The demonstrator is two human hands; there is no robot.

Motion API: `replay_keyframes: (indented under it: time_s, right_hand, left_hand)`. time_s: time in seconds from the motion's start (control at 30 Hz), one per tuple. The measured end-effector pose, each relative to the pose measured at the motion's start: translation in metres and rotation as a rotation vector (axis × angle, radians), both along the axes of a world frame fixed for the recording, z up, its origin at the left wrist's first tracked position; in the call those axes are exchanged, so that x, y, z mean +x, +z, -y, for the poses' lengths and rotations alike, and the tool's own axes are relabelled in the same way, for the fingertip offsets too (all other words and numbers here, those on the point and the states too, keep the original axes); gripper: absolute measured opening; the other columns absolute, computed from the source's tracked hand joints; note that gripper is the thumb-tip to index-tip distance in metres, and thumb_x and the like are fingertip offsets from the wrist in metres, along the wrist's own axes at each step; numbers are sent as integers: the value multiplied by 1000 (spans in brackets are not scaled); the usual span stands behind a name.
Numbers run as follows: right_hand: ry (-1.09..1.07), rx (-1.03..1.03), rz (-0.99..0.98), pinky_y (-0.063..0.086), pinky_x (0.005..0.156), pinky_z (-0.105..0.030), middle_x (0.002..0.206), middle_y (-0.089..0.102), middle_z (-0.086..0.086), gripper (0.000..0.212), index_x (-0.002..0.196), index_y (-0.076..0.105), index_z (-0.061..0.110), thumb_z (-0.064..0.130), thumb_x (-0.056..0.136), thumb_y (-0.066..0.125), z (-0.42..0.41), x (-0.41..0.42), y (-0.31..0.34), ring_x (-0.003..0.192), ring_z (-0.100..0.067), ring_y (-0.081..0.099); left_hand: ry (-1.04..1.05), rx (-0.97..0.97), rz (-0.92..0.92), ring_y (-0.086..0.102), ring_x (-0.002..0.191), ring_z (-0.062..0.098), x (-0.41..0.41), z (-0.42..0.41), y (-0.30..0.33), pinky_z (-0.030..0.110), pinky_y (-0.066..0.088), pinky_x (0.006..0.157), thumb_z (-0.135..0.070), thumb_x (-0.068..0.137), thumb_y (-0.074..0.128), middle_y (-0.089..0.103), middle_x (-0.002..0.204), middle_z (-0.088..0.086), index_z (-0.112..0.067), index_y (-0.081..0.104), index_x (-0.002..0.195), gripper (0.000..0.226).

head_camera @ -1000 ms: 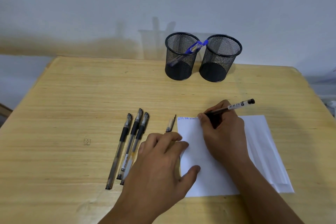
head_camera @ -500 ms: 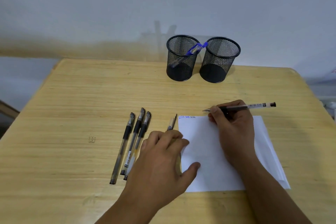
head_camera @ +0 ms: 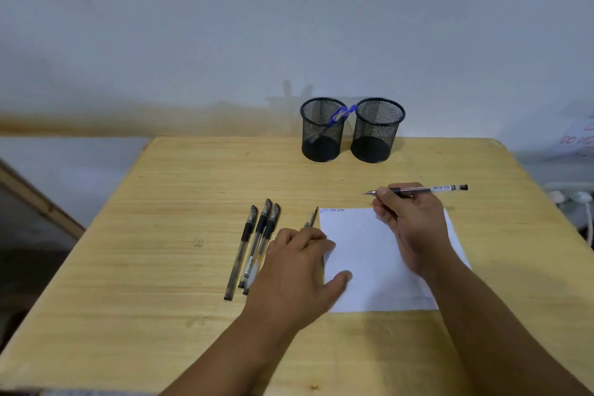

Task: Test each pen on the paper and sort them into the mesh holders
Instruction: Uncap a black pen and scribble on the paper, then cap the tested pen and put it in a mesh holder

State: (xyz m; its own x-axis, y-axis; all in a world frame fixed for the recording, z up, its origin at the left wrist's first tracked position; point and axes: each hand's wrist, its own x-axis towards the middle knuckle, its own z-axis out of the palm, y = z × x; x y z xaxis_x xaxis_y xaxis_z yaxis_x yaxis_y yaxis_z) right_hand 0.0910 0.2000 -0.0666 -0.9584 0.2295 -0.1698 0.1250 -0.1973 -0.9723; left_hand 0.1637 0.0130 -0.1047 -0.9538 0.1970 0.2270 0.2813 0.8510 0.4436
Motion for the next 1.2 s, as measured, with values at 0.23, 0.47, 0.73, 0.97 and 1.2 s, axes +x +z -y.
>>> replay_keyframes:
  time_s: [0.23,0.47,0.73,0.97,1.2]
  right_hand:
    - [40,68,-29,56,78,-35,80,71,-11,6,89,65,9,8,87,71,-4,45,11,75,-22,69]
    - [85,74,-42,57,82,-38,81,73,-13,8,91,63,6,7,87,70,-14,78,23,75,-22,71]
    - [105,121,-16,57,85,-45,79,74,-16,6,91,62,5,4,88,68,-22,97,24,76,-27,71]
    - [104,162,-24,57,90,-48,76,73,-10,7,90,64,4,-1,87,67,-22,98,21,78,-28,70]
    - [112,71,-85,56,90,-41,86,75,-11,5,90,69,3,2,90,64,-9,91,38,87,-26,75]
  left_hand:
    - [49,79,-61,48,109,7,7,-2,8,26,44,90,-55,83,63,57,116,-13,-23,68,111,43]
    - [291,101,-48,52,113,11,-7,-1,27,15,27,92,-38,88,57,60,116,-12,-26,64,119,34]
    - [345,16,166,51,101,23,-30,1,47,37,46,88,-37,87,46,58,99,-6,-17,67,90,29]
    - [365,-30,111,54,97,19,-39,6,42,33,43,81,-33,90,48,66,95,-12,-31,71,93,24]
    - [193,174,-108,54,85,7,-11,11,43,28,44,80,-34,94,60,68,88,-22,-37,67,102,12]
